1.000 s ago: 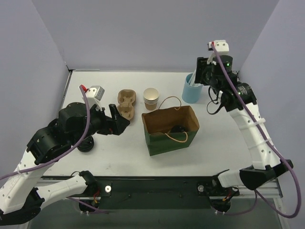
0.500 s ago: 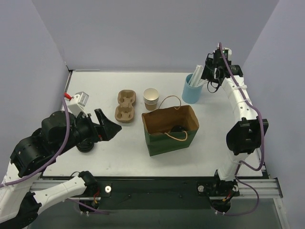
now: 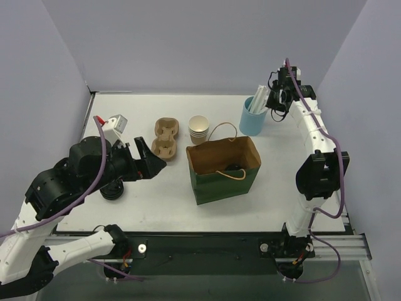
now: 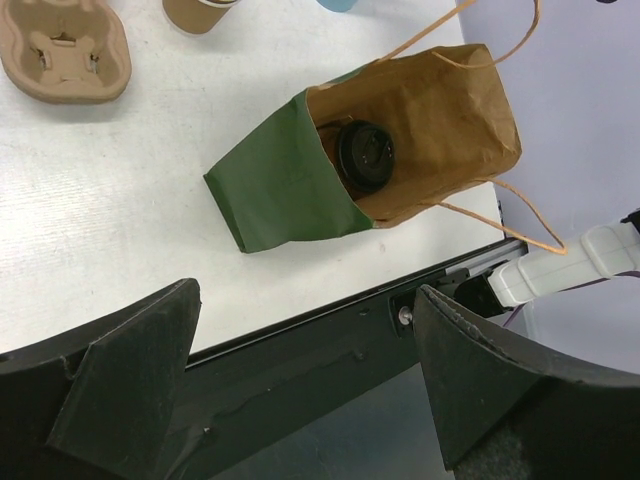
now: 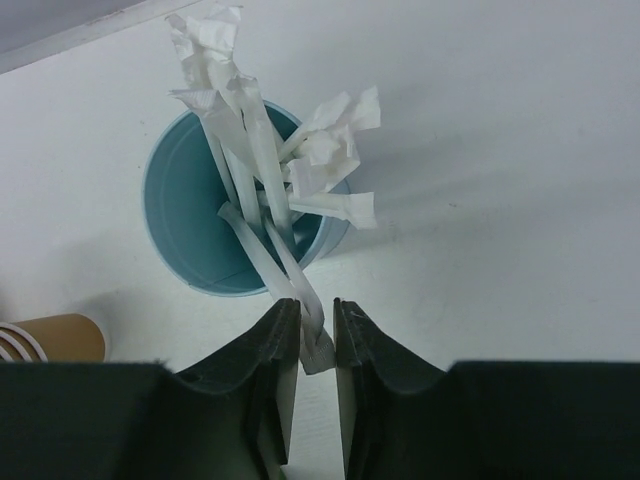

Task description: Pack the takeout coffee

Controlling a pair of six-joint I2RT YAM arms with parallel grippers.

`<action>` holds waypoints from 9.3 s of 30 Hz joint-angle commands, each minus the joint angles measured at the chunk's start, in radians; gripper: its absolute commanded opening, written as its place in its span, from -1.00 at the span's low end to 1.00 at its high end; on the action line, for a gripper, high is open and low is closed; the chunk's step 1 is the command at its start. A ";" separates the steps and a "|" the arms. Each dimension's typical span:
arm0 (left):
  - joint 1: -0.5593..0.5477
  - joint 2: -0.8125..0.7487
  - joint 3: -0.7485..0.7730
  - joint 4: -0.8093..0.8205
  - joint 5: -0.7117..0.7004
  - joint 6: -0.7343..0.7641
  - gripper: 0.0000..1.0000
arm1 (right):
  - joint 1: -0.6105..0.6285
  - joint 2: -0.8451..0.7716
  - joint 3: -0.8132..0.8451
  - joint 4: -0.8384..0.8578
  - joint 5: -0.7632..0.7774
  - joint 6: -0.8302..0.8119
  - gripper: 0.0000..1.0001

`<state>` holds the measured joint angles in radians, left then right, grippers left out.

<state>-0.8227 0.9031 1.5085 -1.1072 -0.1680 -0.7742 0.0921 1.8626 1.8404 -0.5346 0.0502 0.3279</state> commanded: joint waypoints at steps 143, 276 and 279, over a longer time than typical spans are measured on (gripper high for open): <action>0.019 0.078 0.131 -0.108 -0.048 0.148 0.95 | 0.077 0.130 -0.171 -0.314 0.277 1.264 -0.12; 0.020 -0.013 0.021 0.106 -0.007 0.164 0.95 | 0.565 -0.790 -0.423 0.453 0.364 0.030 -1.00; 0.020 -0.029 0.006 0.102 -0.018 0.158 0.95 | 0.644 -0.760 -0.454 0.516 0.324 -0.062 -1.00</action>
<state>-0.8082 0.8982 1.5288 -1.0355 -0.1753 -0.6163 0.6472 1.0836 1.4166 -0.1856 0.4023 0.4030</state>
